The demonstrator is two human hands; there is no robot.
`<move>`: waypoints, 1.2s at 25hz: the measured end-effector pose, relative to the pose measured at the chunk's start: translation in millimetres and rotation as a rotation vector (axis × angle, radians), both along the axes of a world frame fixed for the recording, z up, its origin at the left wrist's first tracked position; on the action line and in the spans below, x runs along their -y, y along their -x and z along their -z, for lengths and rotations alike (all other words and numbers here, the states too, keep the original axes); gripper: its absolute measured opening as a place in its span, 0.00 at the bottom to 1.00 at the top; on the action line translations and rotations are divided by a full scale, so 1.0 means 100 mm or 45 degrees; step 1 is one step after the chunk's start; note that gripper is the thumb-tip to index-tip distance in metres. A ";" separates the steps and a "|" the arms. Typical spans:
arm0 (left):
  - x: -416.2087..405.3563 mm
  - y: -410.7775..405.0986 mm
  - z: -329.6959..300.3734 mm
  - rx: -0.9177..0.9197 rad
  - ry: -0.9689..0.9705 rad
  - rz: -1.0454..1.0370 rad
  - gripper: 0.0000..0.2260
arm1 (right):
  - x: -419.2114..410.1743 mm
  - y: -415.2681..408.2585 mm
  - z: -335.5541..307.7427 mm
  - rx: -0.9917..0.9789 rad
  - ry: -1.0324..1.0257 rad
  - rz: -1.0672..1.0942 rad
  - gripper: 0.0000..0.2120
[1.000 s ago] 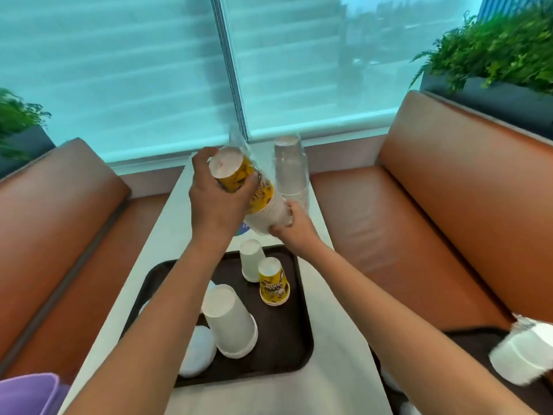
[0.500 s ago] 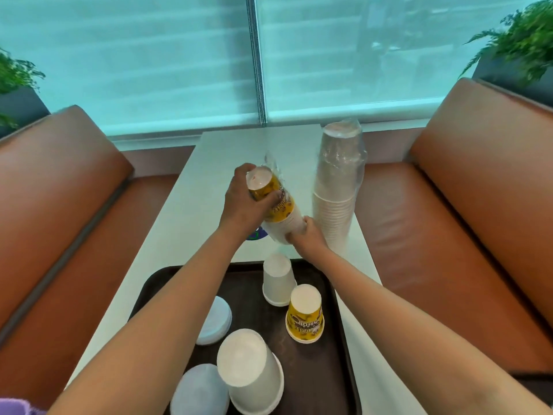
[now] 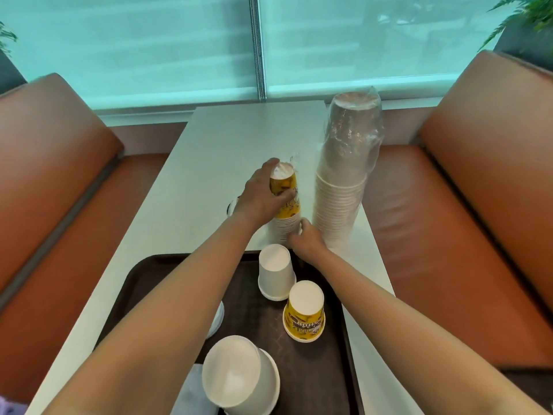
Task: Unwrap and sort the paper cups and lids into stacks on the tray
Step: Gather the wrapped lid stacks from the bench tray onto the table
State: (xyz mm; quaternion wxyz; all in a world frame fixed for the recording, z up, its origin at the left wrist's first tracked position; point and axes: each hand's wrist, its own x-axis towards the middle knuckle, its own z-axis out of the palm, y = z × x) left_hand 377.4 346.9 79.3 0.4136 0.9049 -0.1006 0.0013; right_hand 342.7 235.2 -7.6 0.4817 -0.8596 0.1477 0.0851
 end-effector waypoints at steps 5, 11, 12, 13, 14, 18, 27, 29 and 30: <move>-0.04 0.22 -0.17 0.041 -0.195 -0.171 0.32 | 0.16 0.34 -0.17 0.038 -0.164 0.044 0.26; 0.13 1.05 -0.84 0.417 -0.160 -0.086 0.10 | 0.48 1.06 -0.64 0.180 -0.245 0.094 0.12; 0.23 1.25 -0.95 0.424 -0.102 -0.009 0.09 | 0.55 1.20 -0.75 0.233 -0.269 0.136 0.10; 0.34 1.43 -1.03 0.431 -0.075 0.071 0.08 | 0.63 1.35 -0.87 0.288 -0.295 0.183 0.08; 0.47 1.62 -1.08 0.426 -0.064 0.146 0.07 | 0.72 1.52 -0.96 0.338 -0.317 0.226 0.06; 0.96 2.14 -1.00 0.320 0.045 0.364 0.05 | 1.11 2.19 -1.11 0.453 -0.317 0.405 0.05; 2.43 3.06 -0.10 -0.016 -0.006 0.599 0.05 | 2.79 3.53 -0.17 0.313 -0.160 0.835 0.07; 2.86 3.16 0.16 -0.105 -0.025 0.627 0.07 | 3.20 3.69 0.09 0.315 -0.091 0.980 0.09; 3.07 3.21 0.30 -0.150 -0.030 0.639 0.08 | 3.38 3.75 0.21 0.342 -0.057 1.077 0.09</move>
